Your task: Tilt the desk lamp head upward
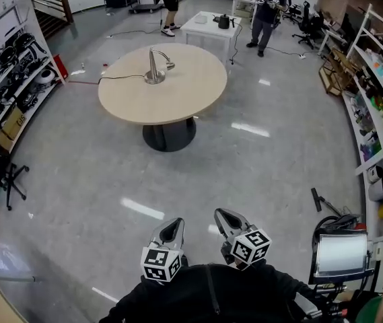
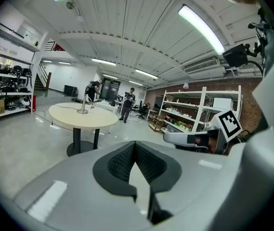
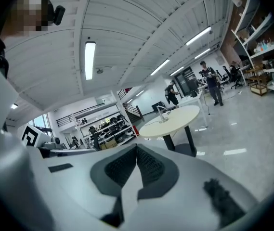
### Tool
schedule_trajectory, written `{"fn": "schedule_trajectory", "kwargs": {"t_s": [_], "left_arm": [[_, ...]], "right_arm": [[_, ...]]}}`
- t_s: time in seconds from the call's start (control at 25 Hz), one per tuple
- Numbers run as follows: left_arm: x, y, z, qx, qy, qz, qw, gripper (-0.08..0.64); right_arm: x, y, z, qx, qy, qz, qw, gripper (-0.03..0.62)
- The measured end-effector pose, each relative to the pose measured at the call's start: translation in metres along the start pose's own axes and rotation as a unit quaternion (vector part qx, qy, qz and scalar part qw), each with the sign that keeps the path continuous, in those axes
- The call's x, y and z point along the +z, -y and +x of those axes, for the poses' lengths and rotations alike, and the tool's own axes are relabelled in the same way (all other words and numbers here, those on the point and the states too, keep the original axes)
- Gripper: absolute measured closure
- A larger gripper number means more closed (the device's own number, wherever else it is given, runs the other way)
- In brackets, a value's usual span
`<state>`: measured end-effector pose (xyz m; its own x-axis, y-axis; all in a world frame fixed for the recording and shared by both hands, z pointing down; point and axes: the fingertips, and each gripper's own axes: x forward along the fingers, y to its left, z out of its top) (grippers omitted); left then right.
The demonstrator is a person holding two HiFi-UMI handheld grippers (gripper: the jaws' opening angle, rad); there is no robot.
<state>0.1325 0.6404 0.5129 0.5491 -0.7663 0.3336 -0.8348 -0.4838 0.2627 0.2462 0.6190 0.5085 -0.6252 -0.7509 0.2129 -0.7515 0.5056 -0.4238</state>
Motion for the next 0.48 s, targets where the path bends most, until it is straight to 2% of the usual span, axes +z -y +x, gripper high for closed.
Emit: {"fn": "schedule_trajectory", "kwargs": {"t_s": [0.28, 0.48], "left_arm": [[0.033, -0.079, 0.008, -0.01, 0.015, 0.002, 0.9998, 0.552], [0.04, -0.132, 0.006, -0.01, 0.01, -0.017, 0.9997, 0.554]], "right_arm": [[0.013, -0.023, 0.077, -0.015, -0.006, -0.019, 1.0, 0.586], [0.014, -0.043, 0.123, -0.019, -0.021, -0.017, 0.999, 0.586]]}}
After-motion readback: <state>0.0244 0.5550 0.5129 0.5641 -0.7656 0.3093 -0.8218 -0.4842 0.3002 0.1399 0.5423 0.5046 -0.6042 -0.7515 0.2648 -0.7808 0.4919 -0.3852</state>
